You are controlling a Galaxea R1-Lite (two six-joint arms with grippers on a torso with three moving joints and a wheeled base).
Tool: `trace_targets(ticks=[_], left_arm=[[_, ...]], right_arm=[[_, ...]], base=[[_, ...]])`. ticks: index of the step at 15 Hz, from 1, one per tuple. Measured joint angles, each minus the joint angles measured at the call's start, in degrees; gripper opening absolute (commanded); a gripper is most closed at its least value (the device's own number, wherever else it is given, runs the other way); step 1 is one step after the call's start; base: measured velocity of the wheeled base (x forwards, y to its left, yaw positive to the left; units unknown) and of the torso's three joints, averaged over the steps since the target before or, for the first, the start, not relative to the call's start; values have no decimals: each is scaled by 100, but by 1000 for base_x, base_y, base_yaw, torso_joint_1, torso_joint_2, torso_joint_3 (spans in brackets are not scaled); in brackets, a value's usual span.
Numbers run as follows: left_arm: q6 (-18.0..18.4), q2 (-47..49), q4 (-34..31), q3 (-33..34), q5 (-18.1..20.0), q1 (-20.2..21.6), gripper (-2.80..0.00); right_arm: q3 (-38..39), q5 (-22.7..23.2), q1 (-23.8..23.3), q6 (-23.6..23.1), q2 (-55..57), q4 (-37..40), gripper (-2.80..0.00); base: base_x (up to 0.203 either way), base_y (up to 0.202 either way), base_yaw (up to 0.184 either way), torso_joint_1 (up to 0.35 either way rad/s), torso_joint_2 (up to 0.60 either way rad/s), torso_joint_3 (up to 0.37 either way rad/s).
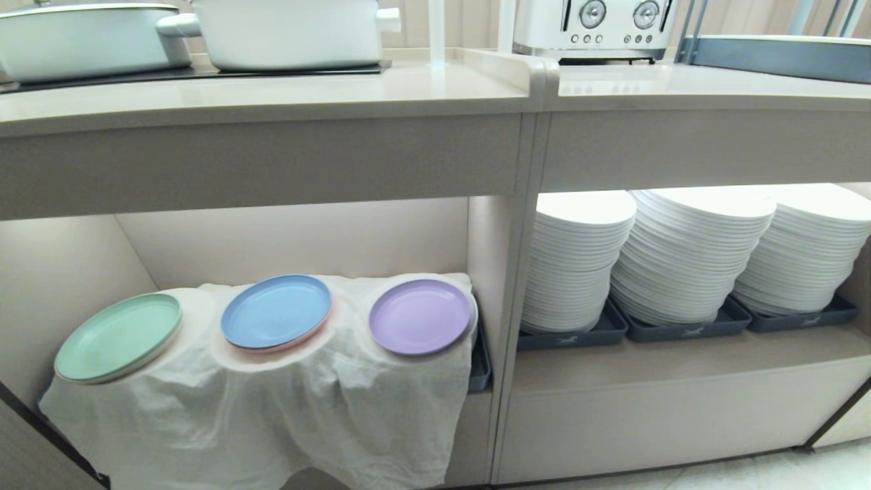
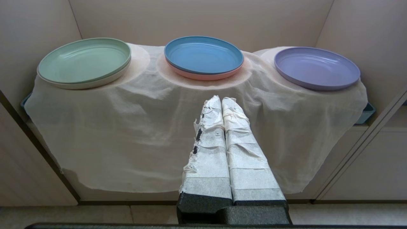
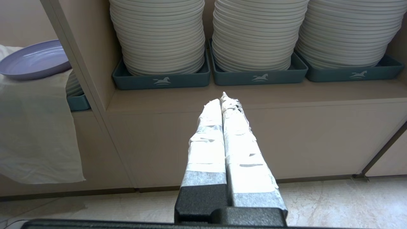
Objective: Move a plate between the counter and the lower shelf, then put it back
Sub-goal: Pick up the plate in the cupboard
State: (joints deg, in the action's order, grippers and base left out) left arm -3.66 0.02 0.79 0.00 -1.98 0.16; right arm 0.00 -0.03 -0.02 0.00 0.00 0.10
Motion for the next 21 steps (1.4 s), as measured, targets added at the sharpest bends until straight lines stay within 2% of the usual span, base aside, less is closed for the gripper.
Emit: trace_targets(ticks=[21], left_arm=[[-9,0,-1,0,1,0,-280]], right_arm=[[0,0,0,0,0,0,-280]], base=[[0,0,0,0,0,0]])
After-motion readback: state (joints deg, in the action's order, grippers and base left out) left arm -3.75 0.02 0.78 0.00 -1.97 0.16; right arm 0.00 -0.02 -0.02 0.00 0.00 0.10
